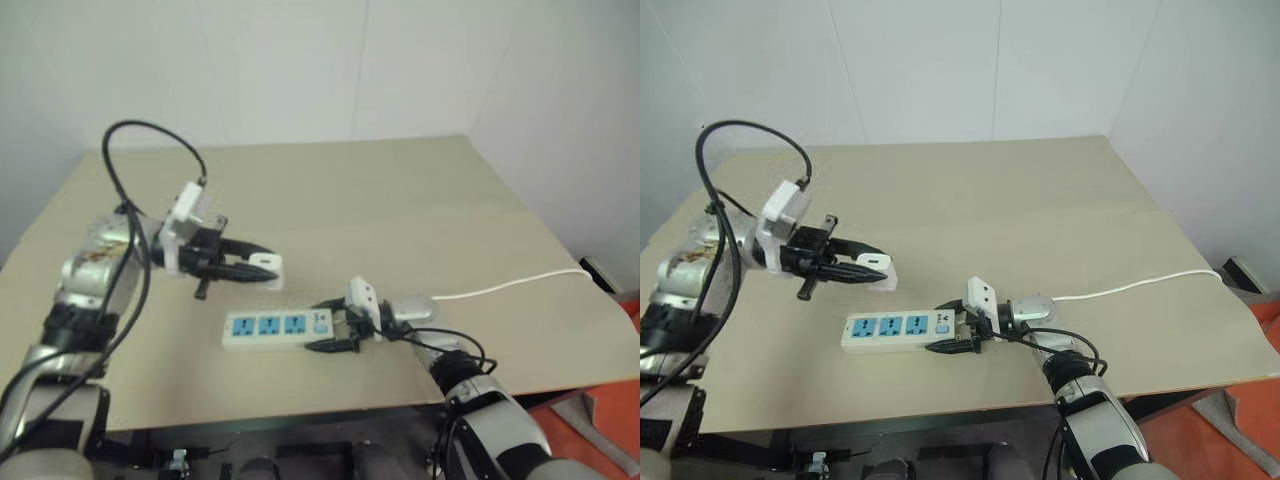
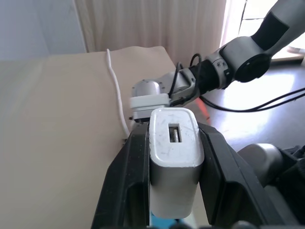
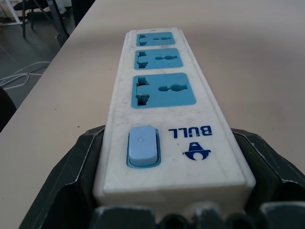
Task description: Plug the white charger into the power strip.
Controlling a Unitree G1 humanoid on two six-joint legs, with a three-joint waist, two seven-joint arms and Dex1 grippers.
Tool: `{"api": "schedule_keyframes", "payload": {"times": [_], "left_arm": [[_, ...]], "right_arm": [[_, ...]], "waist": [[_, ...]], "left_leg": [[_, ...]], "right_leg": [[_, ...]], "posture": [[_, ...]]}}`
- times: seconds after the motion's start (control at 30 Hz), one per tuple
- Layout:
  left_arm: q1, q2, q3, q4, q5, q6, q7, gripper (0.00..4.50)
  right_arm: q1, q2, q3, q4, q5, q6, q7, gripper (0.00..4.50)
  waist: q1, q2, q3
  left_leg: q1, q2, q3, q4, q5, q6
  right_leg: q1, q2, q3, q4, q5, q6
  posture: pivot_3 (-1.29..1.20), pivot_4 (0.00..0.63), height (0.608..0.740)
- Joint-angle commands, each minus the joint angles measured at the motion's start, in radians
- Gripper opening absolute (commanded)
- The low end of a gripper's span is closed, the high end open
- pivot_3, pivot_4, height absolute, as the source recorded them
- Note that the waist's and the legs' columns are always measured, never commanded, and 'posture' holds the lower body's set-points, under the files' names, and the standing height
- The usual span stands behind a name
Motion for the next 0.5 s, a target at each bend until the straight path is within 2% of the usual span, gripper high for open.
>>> {"api": "schedule_keyframes", "payload": {"times": [0.03,0.3,0.5], "left_arm": [[0.054,-0.01,0.041,-0.098,-0.022,0.064,0.05,1.03],[0.134,-0.128,0.056,-0.084,0.042,-0.044,0.102,1.03],[0.16,-0.16,0.03,-0.087,0.1,-0.094,0.083,1.03]], "right_arm": [[-0.018,0.001,-0.013,-0.001,-0.004,-0.021,0.005,3.41],[-0.013,-0.001,-0.015,-0.003,-0.006,-0.017,0.006,3.41],[-0.009,-0.003,-0.015,-0.006,-0.007,-0.016,0.002,3.41]], "waist": [[0.0,0.0,0.0],[0.002,0.0,0.0],[0.001,0.0,0.0]], "left_leg": [[0.001,0.0,0.0,0.0,0.0,0.0],[0.001,0.0,0.003,0.0,0.0,0.0],[0.001,0.0,0.004,-0.001,0.0,0.0]], "right_leg": [[0.0,0.0,0.0,0.0,0.0,0.0],[0.001,0.0,0.002,-0.001,0.002,-0.003],[0.0,0.0,0.003,-0.001,0.003,-0.006]], "posture": [[0.0,0.15,0.74],[0.0,0.15,0.74],[0.0,0.15,0.74]]}}
